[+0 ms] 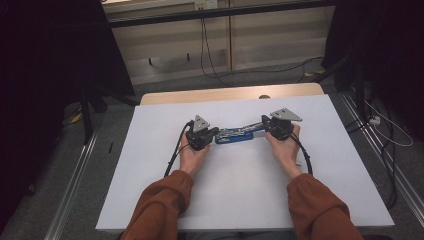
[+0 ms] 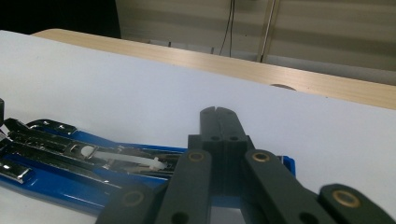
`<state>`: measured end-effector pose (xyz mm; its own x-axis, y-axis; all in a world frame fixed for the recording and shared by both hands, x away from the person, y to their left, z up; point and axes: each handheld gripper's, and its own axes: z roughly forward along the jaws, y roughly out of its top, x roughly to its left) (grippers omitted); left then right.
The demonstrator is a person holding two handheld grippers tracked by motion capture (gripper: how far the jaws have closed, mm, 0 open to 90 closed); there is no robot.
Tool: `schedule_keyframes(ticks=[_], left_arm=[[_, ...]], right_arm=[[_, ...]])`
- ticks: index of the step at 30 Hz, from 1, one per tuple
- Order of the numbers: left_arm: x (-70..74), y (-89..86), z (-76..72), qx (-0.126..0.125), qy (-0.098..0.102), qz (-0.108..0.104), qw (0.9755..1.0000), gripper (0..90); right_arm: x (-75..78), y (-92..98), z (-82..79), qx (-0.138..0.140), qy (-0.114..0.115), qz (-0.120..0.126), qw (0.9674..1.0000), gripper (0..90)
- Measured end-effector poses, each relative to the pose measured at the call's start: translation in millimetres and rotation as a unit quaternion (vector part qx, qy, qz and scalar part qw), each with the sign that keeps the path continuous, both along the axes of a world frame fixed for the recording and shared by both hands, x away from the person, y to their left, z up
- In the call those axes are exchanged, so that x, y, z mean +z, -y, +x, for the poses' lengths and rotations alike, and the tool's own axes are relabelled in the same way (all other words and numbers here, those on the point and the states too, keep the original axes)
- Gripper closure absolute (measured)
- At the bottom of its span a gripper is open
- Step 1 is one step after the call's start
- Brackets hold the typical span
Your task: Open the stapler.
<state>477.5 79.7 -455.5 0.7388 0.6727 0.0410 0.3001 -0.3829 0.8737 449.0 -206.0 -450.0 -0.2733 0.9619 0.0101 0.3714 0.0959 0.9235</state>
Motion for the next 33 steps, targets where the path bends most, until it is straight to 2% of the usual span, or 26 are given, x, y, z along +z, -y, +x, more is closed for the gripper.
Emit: schedule_keyframes(ticks=[4,8,14,17,19,24,29,33], left_arm=[[1.2,-0.8,0.0,0.001,0.001,-0.010,0.9999,90.0],[4.4,0.4,-1.3,0.002,0.010,-0.007,0.9999,90.0],[4.6,-0.7,-0.7,0.000,0.007,-0.015,0.9999,90.0],[5.0,-1.6,-0.6,-0.001,0.005,-0.020,0.9998,90.0],[4.3,-3.2,0.3,-0.006,-0.002,-0.034,0.9994,89.9],[5.4,-2.9,-1.5,-0.007,0.005,-0.039,0.9992,83.4],[8.0,-2.8,-2.8,-0.008,0.002,-0.046,0.9989,77.5],[10.5,-4.4,-3.6,0.004,0.002,-0.050,0.9987,64.9]], right_arm=[[-2.0,1.5,0.3,0.001,-0.002,0.002,1.0000,90.0],[-5.5,-0.1,-0.4,0.005,-0.008,0.006,0.9999,90.0],[-7.2,-2.1,0.5,0.007,-0.011,0.002,0.9999,90.0],[-6.0,-0.5,0.4,0.004,-0.009,0.006,0.9999,90.0],[-4.1,0.7,-0.5,0.011,-0.007,0.020,0.9997,90.0],[2.2,2.1,-2.3,0.023,0.003,0.026,0.9994,90.0],[4.7,7.8,-3.5,0.023,0.003,0.031,0.9993,90.0],[7.4,10.3,-5.2,0.033,0.006,0.036,0.9988,87.2]])
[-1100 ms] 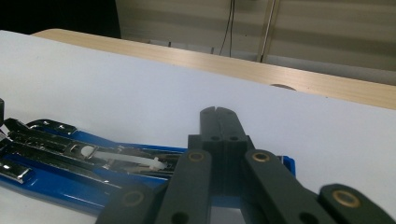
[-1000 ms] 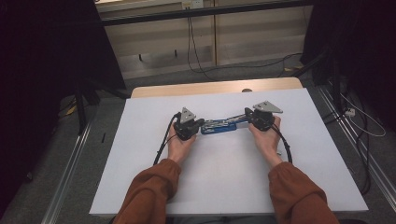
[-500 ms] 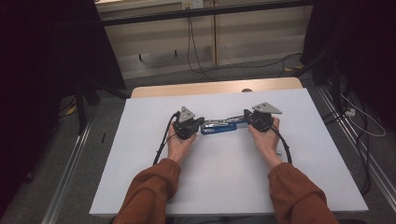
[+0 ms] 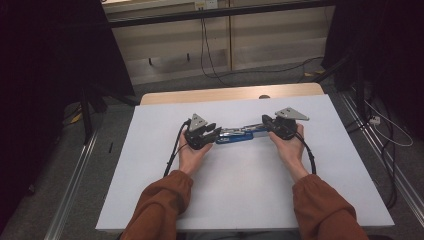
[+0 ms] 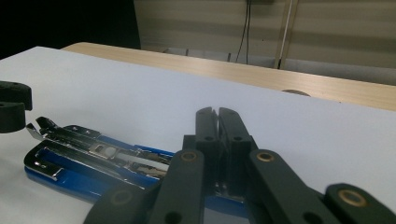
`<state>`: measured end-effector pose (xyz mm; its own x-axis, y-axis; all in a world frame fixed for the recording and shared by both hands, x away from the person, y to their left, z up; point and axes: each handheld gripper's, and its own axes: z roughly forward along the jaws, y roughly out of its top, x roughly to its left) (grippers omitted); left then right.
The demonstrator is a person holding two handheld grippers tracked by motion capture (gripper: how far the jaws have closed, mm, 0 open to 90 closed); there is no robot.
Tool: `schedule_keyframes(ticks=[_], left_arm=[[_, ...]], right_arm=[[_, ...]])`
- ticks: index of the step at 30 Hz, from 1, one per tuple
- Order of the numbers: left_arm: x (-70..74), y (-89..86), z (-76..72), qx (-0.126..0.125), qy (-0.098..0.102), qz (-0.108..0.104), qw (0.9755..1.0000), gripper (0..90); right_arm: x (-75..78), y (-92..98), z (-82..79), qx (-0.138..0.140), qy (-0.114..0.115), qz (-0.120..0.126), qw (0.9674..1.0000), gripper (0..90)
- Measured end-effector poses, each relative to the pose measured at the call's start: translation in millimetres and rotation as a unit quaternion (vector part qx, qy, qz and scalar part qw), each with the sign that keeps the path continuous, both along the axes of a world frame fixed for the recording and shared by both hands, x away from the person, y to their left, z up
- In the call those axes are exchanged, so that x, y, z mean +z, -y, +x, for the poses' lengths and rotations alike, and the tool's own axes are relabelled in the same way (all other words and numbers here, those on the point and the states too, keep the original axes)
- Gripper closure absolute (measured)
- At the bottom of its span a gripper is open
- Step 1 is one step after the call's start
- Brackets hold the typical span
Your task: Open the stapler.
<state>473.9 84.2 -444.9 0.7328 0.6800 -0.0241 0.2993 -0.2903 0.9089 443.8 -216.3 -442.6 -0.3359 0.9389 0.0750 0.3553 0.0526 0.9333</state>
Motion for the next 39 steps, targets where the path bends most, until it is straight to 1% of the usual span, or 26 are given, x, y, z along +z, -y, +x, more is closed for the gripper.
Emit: schedule_keyframes(ticks=[1,4,6,9,11,12,15,17,19,20,22,23,24,26,28,29,31,33,34,36,39], left_arm=[[1.0,-0.6,-0.5,0.001,-0.002,-0.002,1.0000,63.1],[3.3,-2.0,-1.4,0.006,0.000,-0.003,1.0000,55.7],[4.7,-3.0,-1.9,0.011,-0.004,-0.007,0.9999,52.2],[6.5,-5.2,-2.2,0.016,-0.003,-0.002,0.9999,42.8],[7.6,-6.8,-2.6,0.019,-0.001,0.002,0.9998,36.9],[8.9,-7.8,-3.2,0.022,-0.003,0.008,0.9997,33.9],[11.6,-9.6,-5.4,0.026,0.006,0.016,0.9995,32.6],[14.4,-11.1,-7.0,0.029,0.012,0.015,0.9994,26.1],[16.2,-12.6,-8.1,0.030,0.012,0.012,0.9994,21.9],[16.7,-13.1,-8.7,0.028,0.014,0.010,0.9995,17.8],[16.9,-14.4,-10.9,0.029,0.016,0.012,0.9994,13.8],[16.5,-14.6,-12.2,0.030,0.015,0.007,0.9994,10.6],[16.2,-15.1,-13.3,0.031,0.014,0.007,0.9994,8.1],[15.3,-16.4,-15.6,0.024,0.019,0.006,0.9995,5.1],[15.3,-17.8,-17.8,0.017,0.023,0.009,0.9995,4.3],[15.4,-18.5,-19.5,0.020,0.027,0.012,0.9994,4.3],[16.9,-20.8,-22.4,0.026,0.029,0.008,0.9992,2.9],[17.7,-24.1,-26.4,0.014,0.032,0.000,0.9994,2.9],[18.5,-26.6,-28.6,0.013,0.028,-0.003,0.9995,3.0],[18.8,-30.5,-32.2,0.023,0.021,-0.006,0.9995,2.8],[19.1,-36.8,-37.0,0.027,0.022,-0.013,0.9993,2.7]], right_arm=[[0.4,0.8,-0.3,0.007,0.000,0.005,1.0000,86.3],[1.2,2.6,-1.0,0.007,-0.003,0.008,0.9999,81.9],[1.3,4.9,-1.3,0.008,-0.003,0.004,1.0000,78.5],[2.9,9.1,-2.5,0.006,-0.006,0.005,0.9999,66.6],[5.2,11.9,-4.0,0.007,-0.004,0.009,0.9999,62.8],[6.0,12.8,-4.9,0.006,-0.003,0.010,0.9999,58.9],[8.5,16.3,-7.3,0.006,-0.003,0.010,0.9999,45.3],[9.6,18.6,-8.7,0.002,-0.004,0.011,0.9999,36.5],[10.8,20.9,-10.3,0.005,-0.004,0.011,0.9999,33.3],[11.3,21.6,-10.7,0.006,-0.005,0.011,0.9999,30.9],[12.1,22.9,-11.6,0.007,-0.004,0.008,0.9999,23.1],[12.3,23.4,-12.1,0.004,-0.006,0.007,0.9999,20.6],[12.2,24.2,-12.6,0.006,-0.007,0.006,0.9999,18.6],[12.0,25.5,-13.9,0.007,-0.008,0.010,0.9999,12.8],[11.9,26.9,-14.8,0.008,-0.011,0.011,0.9998,10.4],[12.1,27.7,-15.5,0.007,-0.012,0.009,0.9999,10.6],[13.3,30.2,-17.6,0.002,-0.013,0.007,0.9999,7.8],[15.2,33.3,-20.0,0.001,-0.013,0.005,0.9999,6.7],[15.7,34.6,-21.1,0.001,-0.010,0.002,0.9999,6.8],[17.5,38.7,-25.2,0.001,-0.013,0.002,0.9999,6.5],[18.0,44.2,-31.0,0.003,-0.012,0.002,0.9999,6.9]])
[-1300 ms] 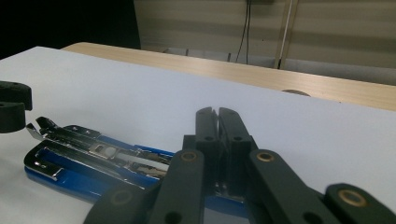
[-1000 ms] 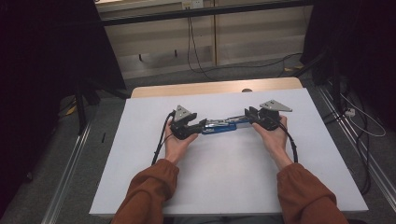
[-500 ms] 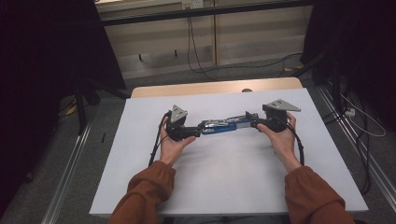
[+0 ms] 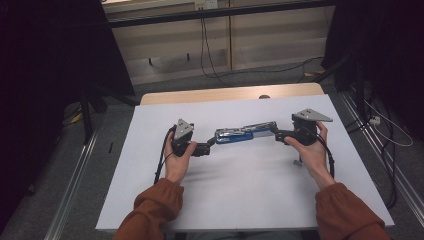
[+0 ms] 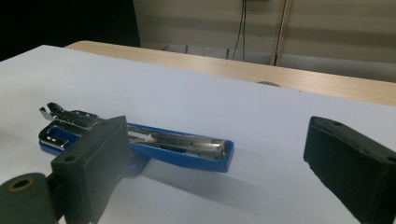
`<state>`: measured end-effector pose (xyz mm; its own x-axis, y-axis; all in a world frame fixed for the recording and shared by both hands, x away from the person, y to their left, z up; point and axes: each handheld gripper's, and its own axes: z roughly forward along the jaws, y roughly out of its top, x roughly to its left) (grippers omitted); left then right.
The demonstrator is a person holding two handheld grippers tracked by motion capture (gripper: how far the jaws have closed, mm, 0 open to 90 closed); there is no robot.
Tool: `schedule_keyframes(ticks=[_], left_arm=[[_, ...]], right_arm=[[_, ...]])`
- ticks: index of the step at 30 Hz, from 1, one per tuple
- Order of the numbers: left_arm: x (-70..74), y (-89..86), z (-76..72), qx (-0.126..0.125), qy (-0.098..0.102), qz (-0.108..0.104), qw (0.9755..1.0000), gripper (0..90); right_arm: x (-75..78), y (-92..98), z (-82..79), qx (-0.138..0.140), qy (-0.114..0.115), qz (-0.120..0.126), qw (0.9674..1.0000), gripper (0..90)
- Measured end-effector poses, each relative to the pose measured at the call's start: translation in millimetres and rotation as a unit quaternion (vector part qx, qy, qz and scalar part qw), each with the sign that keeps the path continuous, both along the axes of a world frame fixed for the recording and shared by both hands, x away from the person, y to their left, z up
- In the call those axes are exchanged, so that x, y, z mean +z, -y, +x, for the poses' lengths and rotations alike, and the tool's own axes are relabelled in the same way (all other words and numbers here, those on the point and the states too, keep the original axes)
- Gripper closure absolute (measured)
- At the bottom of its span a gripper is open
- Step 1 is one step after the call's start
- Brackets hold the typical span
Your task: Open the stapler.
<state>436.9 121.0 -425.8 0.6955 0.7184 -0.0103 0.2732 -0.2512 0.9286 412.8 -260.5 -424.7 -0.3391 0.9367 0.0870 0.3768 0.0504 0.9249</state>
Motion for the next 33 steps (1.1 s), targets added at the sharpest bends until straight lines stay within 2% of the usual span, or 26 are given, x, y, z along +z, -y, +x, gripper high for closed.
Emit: schedule_keyframes(ticks=[1,3,5,7,12,16,21,23,28,30,32,33], left_arm=[[0.2,-1.6,-1.2,0.000,-0.005,-0.004,1.0000,2.7],[1.1,-3.9,-3.9,-0.005,-0.010,0.001,0.9999,2.7],[1.4,-6.7,-9.5,-0.009,-0.001,0.008,0.9999,2.7],[1.5,-9.2,-14.8,-0.003,0.015,0.017,0.9997,2.7],[2.5,-22.4,-25.1,0.006,0.001,-0.002,1.0000,2.6],[1.3,-29.6,-32.9,0.016,0.008,-0.005,0.9998,2.6],[0.1,-36.8,-39.3,0.019,0.003,-0.025,0.9995,2.6],[0.1,-38.3,-43.0,0.021,0.008,-0.014,0.9996,2.6],[-2.9,-44.8,-57.1,0.023,0.006,-0.020,0.9995,2.5],[-4.4,-48.3,-62.6,0.020,0.002,-0.016,0.9997,2.6],[-5.9,-52.1,-68.5,0.022,0.006,-0.010,0.9997,2.6],[-5.8,-53.7,-69.7,0.022,0.006,-0.013,0.9997,2.6]], right_arm=[[-0.2,1.4,-1.3,0.000,0.000,0.000,1.0000,6.9],[-0.4,5.7,-5.3,0.000,0.001,0.002,1.0000,7.2],[-0.8,9.2,-8.3,-0.003,0.002,-0.001,1.0000,8.8],[-1.1,13.0,-11.0,-0.004,0.002,0.000,1.0000,8.4],[-1.2,19.4,-18.8,-0.003,0.000,0.000,1.0000,8.1],[-2.0,22.5,-27.4,0.000,0.003,-0.004,1.0000,8.1],[-2.9,26.9,-31.4,0.000,0.002,-0.007,1.0000,8.3],[-2.6,28.1,-31.8,0.002,0.001,-0.004,1.0000,8.7],[-1.2,29.8,-35.8,0.003,0.000,-0.002,1.0000,8.8],[-1.4,31.2,-37.8,0.000,-0.004,-0.009,0.9999,9.3],[-1.8,33.0,-39.2,-0.015,-0.016,-0.026,0.9994,9.5],[-1.8,34.2,-39.5,-0.013,-0.015,-0.021,0.9996,10.0]])
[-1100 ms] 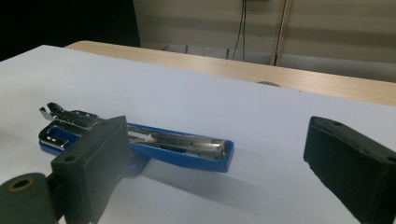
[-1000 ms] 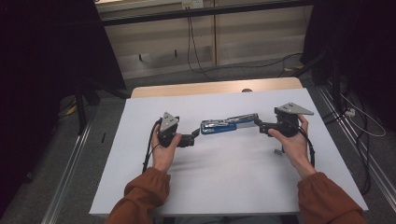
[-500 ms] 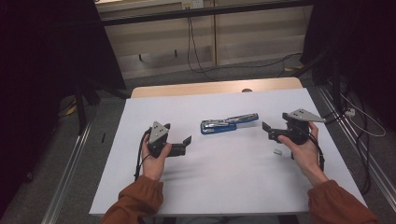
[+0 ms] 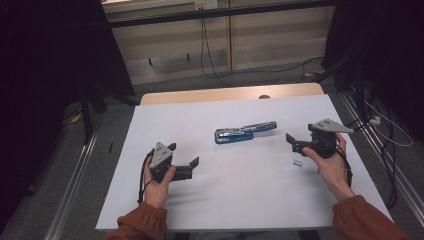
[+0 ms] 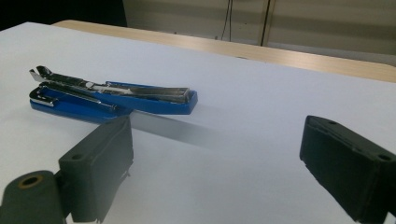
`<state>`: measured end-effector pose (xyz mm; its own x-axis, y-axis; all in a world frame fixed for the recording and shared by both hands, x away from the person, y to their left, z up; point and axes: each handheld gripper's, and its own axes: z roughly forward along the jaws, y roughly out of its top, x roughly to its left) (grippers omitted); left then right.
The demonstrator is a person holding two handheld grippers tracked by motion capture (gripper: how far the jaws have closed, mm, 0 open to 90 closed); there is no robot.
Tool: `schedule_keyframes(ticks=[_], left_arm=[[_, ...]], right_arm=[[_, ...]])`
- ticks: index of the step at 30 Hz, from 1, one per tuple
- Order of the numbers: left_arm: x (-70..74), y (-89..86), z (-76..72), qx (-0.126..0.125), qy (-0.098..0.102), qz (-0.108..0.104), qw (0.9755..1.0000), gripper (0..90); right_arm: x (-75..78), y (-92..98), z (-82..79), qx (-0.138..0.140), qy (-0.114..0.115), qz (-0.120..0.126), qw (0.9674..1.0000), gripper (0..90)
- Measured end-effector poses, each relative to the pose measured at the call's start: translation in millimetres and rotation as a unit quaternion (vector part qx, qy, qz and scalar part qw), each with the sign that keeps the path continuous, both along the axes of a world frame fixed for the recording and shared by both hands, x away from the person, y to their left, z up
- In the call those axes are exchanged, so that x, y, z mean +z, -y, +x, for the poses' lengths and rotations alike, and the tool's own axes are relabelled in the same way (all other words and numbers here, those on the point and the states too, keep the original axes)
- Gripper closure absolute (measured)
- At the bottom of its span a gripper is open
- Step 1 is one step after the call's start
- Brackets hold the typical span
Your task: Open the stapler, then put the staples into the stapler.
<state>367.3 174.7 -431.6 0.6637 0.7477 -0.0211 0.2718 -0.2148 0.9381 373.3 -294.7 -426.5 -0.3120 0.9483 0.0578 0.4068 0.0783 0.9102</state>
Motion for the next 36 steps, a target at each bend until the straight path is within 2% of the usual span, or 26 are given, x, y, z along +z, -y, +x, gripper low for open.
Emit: schedule_keyframes(ticks=[3,5,6,8,12,16,19,23,25,27,34,36], left_arm=[[1.9,-4.6,-0.8,0.014,0.007,-0.012,0.9998,2.5],[1.5,-4.6,-0.3,0.017,0.004,-0.019,0.9997,2.4],[1.2,-4.4,0.1,0.015,0.002,-0.014,0.9998,2.3],[0.7,-3.7,0.1,0.006,-0.003,-0.011,0.9999,2.3],[1.1,-1.7,-1.1,-0.001,-0.004,-0.016,0.9999,2.3],[2.4,-1.0,-2.9,-0.005,0.001,-0.015,0.9999,2.4],[1.1,1.0,-2.5,-0.008,0.002,-0.010,0.9999,2.4],[1.9,1.1,-3.8,-0.010,0.002,-0.015,0.9998,2.7],[2.7,0.5,-4.7,-0.008,0.006,-0.014,0.9999,2.6],[3.4,-0.5,-6.1,-0.006,0.009,-0.013,0.9999,2.5],[1.9,-2.4,-6.2,-0.002,0.008,-0.009,0.9999,2.5],[1.8,-1.9,-6.7,0.000,0.016,0.000,0.9999,2.5]], right_arm=[[1.9,3.7,-0.2,0.001,-0.004,0.002,1.0000,10.1],[5.1,6.9,-0.7,0.014,-0.014,0.010,0.9998,9.7],[6.6,8.1,-0.6,0.018,-0.018,0.006,0.9996,9.1],[8.8,10.6,-0.6,0.028,-0.021,0.015,0.9993,9.1],[14.5,18.7,1.0,0.052,-0.054,0.026,0.9968,9.4],[14.7,26.6,1.2,0.063,-0.088,0.046,0.9931,9.5],[13.2,30.6,1.5,0.066,-0.099,0.042,0.9919,9.7],[14.9,31.0,2.7,0.079,-0.108,0.028,0.9906,11.0],[16.0,29.2,2.7,0.097,-0.112,0.009,0.9889,11.0],[16.1,27.3,3.1,0.121,-0.121,0.004,0.9852,8.6],[15.4,20.9,6.4,0.156,-0.136,-0.014,0.9784,11.2],[13.8,19.8,7.0,0.158,-0.144,-0.018,0.9767,10.8]])
